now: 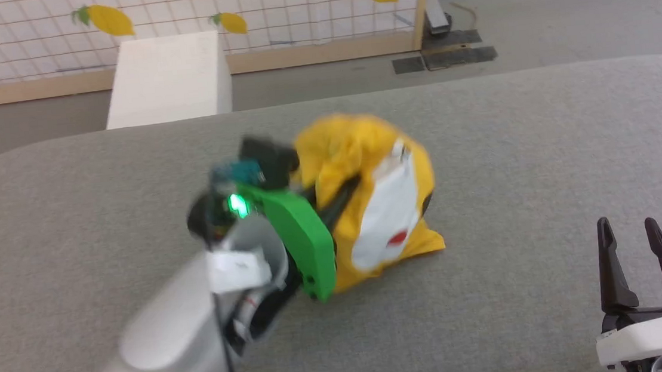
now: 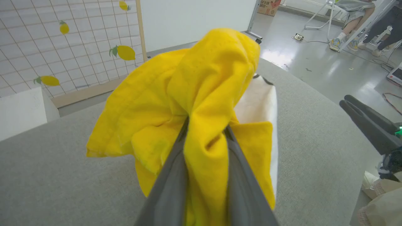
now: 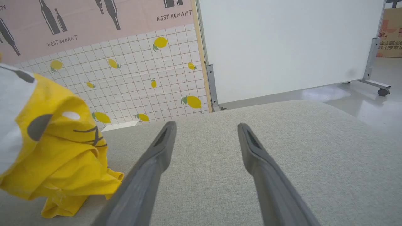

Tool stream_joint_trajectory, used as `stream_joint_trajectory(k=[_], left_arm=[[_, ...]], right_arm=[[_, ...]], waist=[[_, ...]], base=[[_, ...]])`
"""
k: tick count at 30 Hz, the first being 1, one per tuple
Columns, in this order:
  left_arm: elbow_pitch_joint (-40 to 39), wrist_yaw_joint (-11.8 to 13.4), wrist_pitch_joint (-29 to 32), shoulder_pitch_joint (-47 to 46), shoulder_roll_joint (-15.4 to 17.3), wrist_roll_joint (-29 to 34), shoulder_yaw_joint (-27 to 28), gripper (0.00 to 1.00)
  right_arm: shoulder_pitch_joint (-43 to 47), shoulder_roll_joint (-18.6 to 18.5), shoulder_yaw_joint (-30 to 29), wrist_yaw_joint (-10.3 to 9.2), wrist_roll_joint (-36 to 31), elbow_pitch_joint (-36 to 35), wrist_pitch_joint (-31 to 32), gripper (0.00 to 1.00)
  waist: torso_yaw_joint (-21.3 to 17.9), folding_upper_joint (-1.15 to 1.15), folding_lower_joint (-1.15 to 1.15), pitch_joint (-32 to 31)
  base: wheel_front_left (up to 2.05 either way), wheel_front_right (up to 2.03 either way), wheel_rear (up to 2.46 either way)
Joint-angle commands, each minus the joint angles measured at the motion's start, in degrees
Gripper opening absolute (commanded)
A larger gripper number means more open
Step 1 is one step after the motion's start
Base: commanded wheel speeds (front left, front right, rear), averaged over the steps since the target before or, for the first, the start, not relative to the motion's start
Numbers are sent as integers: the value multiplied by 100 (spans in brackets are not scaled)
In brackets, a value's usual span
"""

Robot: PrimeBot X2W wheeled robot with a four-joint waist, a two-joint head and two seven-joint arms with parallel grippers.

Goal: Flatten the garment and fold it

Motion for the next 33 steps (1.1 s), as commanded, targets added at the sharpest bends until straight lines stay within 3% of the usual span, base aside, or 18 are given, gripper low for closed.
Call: stream_joint_trajectory(k=[1, 7, 13, 15, 16, 23, 33], left_arm=[[330, 10, -87, 173, -100, 115, -124, 0], [1736, -45, -96, 397, -501, 135, -463, 0], [2492, -121, -49, 270, -747, -31, -420, 0], [2547, -189, -149, 169, -793, -72, -347, 87], [2544, -224, -212, 118, -817, -114, -286, 100], [2005, -246, -734, -77, -581, -182, 137, 100], [362, 559, -2504, 1173, 365, 119, 1040, 100]], right_arm=[[23, 1, 20, -9, 13, -26, -28, 100], [-10, 1, 16, -9, 43, -53, -28, 100], [-54, 1, 3, -9, 93, -39, -28, 100], [-68, 1, -38, -9, 107, -25, -28, 100], [-70, 1, -59, -9, 109, -12, -28, 100], [-54, 1, -111, -9, 105, 25, -28, 100], [121, 1, -171, -9, 63, -33, -28, 100]], waist=[[-159, 0, 0, 93], [-313, 0, 0, 230], [-315, 0, 0, 312], [-261, 0, 0, 304], [-224, 0, 0, 289], [-17, 0, 0, 147], [146, 0, 0, -8]], base=[[0, 0, 0], [0, 0, 0], [0, 0, 0], [0, 0, 0], [0, 0, 0], [0, 0, 0], [0, 0, 0]])
